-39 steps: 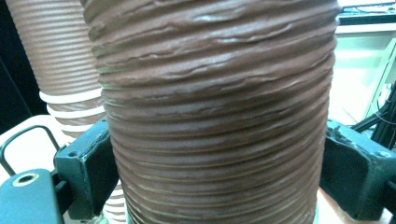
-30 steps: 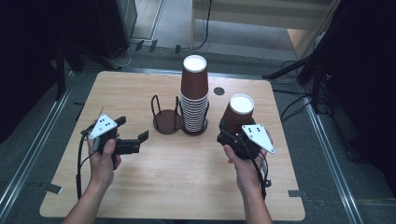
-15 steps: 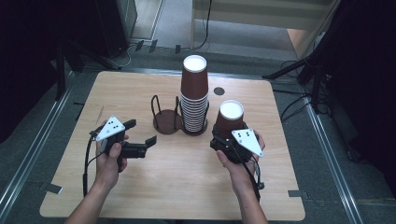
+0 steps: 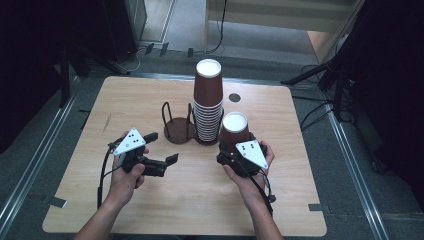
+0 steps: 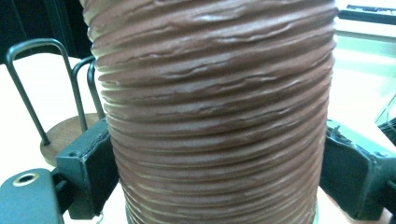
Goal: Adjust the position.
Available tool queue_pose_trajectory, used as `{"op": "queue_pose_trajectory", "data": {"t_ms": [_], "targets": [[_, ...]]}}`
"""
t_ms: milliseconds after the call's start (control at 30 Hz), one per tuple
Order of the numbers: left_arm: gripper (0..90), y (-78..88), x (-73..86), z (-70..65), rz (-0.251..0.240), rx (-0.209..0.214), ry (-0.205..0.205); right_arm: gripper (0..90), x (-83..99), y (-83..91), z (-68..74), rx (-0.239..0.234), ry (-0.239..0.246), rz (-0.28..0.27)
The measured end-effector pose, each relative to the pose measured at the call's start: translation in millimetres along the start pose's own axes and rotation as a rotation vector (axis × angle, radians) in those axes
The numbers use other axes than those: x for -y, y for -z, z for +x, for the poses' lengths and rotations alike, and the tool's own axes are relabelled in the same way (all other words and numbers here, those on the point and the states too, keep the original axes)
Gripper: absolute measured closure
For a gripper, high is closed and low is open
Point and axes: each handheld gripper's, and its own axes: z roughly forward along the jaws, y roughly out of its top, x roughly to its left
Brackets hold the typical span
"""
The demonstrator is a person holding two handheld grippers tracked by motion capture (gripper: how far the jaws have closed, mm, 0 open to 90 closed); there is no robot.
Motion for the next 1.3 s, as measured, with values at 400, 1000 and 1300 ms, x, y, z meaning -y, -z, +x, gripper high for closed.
{"op": "queue_pose_trajectory", "data": {"t_ms": [400,1000,1300], "targets": [[0.0,1.3,-3.5,-2.8,-0.003,0.023,0.016,10.0,9.5,-4.0,11.6,-0.003,0.052,0.018],[0.0,1.9,-12.1,-16.6,0.045,0.078,-0.020,9.9,19.0,-0.1,41.9,-0.054,0.195,0.002],[0.0,-2.1,-12.6,-23.5,0.083,0.098,-0.035,9.9,27.6,0.3,53.7,-0.070,0.268,0.002]]}}
